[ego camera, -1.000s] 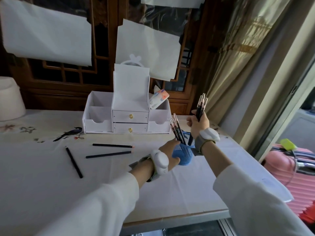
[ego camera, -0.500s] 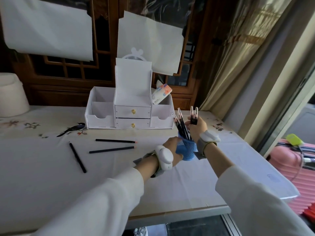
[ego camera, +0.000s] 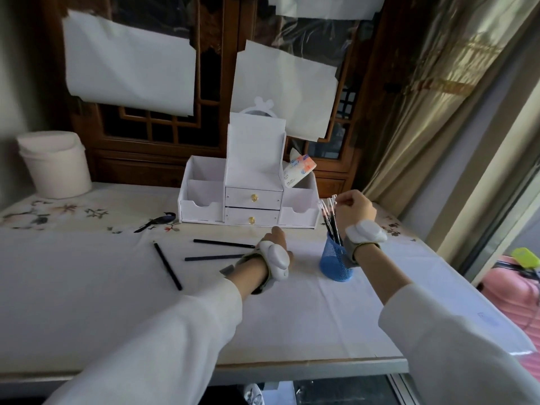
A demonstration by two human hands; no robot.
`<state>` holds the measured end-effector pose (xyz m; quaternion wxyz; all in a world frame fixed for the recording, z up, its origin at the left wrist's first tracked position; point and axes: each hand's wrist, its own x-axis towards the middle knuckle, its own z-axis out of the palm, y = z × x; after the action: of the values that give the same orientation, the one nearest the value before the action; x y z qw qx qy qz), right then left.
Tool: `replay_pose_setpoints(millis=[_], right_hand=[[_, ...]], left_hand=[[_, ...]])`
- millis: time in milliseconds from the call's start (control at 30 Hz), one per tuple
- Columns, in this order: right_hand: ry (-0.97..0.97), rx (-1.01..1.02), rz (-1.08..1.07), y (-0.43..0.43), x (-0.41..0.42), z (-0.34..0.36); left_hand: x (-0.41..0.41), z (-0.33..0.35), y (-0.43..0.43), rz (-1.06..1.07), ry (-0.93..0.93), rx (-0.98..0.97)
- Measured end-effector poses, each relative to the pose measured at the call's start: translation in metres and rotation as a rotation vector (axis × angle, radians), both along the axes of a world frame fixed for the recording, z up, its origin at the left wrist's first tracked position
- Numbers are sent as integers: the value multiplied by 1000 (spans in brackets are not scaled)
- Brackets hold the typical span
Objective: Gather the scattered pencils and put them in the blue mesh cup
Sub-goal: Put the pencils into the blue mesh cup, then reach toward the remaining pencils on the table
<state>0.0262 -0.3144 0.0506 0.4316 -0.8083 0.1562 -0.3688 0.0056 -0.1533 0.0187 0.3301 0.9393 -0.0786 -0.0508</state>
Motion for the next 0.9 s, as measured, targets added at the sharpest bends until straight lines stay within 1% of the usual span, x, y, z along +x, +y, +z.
replay_pose_setpoints(millis=[167,300,367,400,467,533,633,733,800,900], right_hand=[[-3,-60,127,42,6,15],[56,-134,238,69,10,13],[87,-108,313,90,16,7],[121,-75,363,102,19,3],[252,-44,469,124,25,-9],[426,-95,562,146,28,-22],[628,-229,666,176,24,-44],[759,-360,722,208,17,-65],[824,-453,735,228,14,-76],[915,-633,694,250,4,-91]], left_hand=[[11,-10,42,131,25,-30],[18,-22,70,221,86,-51],[18,-31,92,269,104,-50],[18,-36,105,291,112,-45],[18,-43,126,331,121,-48],[20,-47,145,367,116,-51],[20,-49,170,412,118,-21],[18,-56,196,460,122,2],[17,-61,208,491,132,14],[16,-70,220,451,185,27]])
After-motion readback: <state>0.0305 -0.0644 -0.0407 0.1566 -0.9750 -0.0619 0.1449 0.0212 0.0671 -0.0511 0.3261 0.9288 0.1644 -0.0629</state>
